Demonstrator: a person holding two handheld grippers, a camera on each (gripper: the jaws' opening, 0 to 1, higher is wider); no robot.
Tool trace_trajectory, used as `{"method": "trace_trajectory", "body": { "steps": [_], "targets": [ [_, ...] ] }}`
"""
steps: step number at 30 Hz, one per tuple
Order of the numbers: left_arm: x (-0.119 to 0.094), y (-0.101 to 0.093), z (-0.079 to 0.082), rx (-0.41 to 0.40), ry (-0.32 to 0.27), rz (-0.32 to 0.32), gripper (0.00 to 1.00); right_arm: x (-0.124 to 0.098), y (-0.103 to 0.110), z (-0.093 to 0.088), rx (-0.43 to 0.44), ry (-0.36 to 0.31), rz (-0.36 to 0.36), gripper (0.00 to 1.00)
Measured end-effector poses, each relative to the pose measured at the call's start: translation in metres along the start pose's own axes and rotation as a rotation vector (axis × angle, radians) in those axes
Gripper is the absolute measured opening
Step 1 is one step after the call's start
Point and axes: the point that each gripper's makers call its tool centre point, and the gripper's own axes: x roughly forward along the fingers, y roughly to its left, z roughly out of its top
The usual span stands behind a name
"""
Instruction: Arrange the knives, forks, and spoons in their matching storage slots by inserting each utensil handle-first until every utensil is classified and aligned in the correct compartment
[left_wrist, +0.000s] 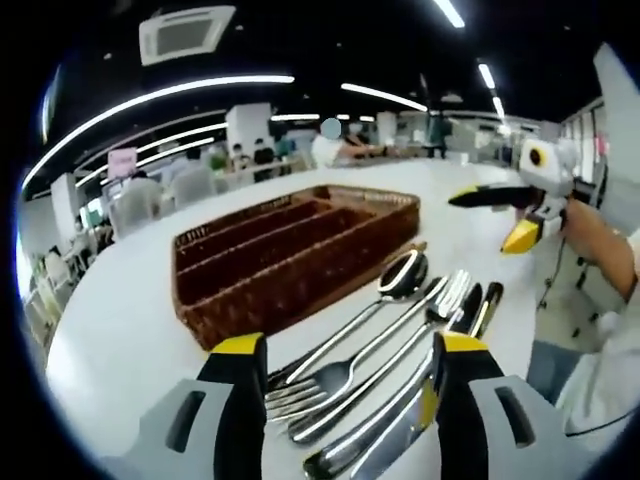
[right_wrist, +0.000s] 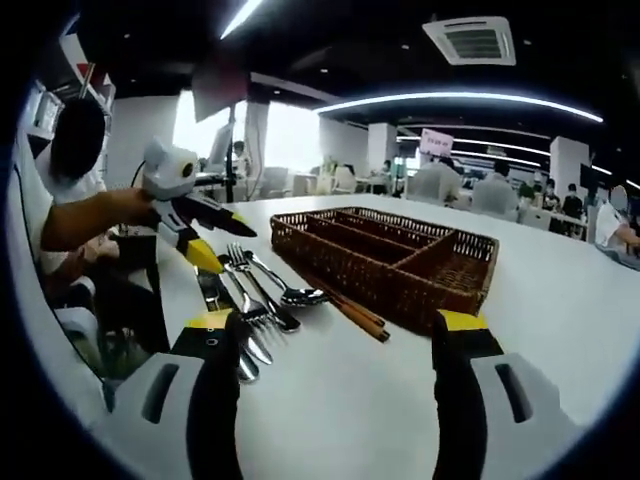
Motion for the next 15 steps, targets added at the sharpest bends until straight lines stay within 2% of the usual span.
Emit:
{"method": "trace_trajectory", "body": {
  "steps": [6, 11, 15],
  "targets": [
    [0.007, -0.004, 0.0, -0.033, 0.01, -0.056, 0.56, -0.004, 0.001, -0.002, 0.006, -0.004, -0.003, 0.82],
    [0.013, -0.001, 0.003, -0.044, 0.02, -0.08, 0.55, -0.009, 0.001, -0.006, 0.021, -0.005, -0.007, 0.81],
    [0.016, -0.003, 0.003, -0.103, 0.018, -0.116, 0.51, -0.012, 0.001, -0.006, 0.021, -0.008, -0.01, 0.81]
  ]
}}
